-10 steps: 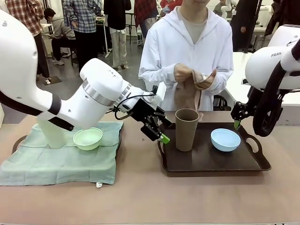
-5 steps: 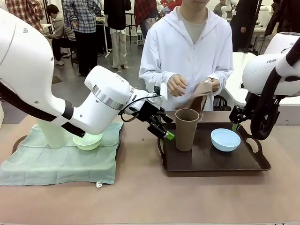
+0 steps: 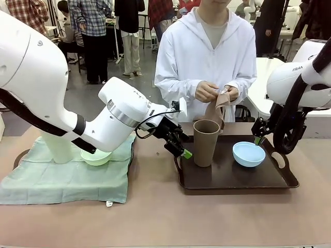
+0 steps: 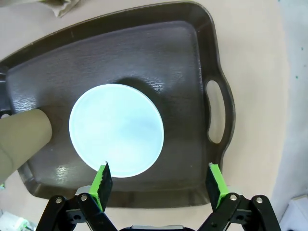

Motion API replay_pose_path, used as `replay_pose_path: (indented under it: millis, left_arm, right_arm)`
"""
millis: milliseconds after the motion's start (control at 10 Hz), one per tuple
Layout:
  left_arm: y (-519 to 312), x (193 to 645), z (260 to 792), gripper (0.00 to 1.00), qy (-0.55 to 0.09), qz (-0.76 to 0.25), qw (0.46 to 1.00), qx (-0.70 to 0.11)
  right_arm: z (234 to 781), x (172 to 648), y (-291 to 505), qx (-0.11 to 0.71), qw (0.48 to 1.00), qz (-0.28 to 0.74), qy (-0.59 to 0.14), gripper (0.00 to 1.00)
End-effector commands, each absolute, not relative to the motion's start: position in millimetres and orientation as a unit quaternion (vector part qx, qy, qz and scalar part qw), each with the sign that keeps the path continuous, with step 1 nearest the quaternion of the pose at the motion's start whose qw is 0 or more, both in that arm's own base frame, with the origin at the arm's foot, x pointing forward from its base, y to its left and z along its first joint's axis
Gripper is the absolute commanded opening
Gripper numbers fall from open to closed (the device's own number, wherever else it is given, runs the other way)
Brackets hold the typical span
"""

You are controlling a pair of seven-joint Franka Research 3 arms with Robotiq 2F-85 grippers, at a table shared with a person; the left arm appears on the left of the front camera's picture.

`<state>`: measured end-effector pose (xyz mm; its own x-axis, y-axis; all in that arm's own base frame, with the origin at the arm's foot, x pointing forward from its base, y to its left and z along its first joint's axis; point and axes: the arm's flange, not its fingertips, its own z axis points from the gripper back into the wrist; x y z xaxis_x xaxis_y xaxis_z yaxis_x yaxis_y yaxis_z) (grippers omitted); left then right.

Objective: Set up a tray with a mat and arrange the tableware.
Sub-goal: Pick up the Picnic Bowl and Reusable plastic cup from the Handle tray in front of the human's position and hold them in the air.

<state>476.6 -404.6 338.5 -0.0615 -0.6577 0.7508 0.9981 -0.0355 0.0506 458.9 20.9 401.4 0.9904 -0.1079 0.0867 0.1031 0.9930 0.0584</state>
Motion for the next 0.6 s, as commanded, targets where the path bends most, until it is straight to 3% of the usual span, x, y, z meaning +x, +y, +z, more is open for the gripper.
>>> replay_pose_path:
  millis: [0,500]
  left_arm:
    - [-403.6,476.1,336.3,1.00,-0.301,-0.662,0.626,-0.280]
    - [-401.7,489.8,323.6,1.00,-0.326,-0.644,0.625,-0.298]
  right_arm:
    - [400.7,459.0,21.0,0.030,0.997,-0.056,-0.044,1.00]
    - [374.9,469.9,36.3,0.028,0.998,-0.030,-0.044,1.00]
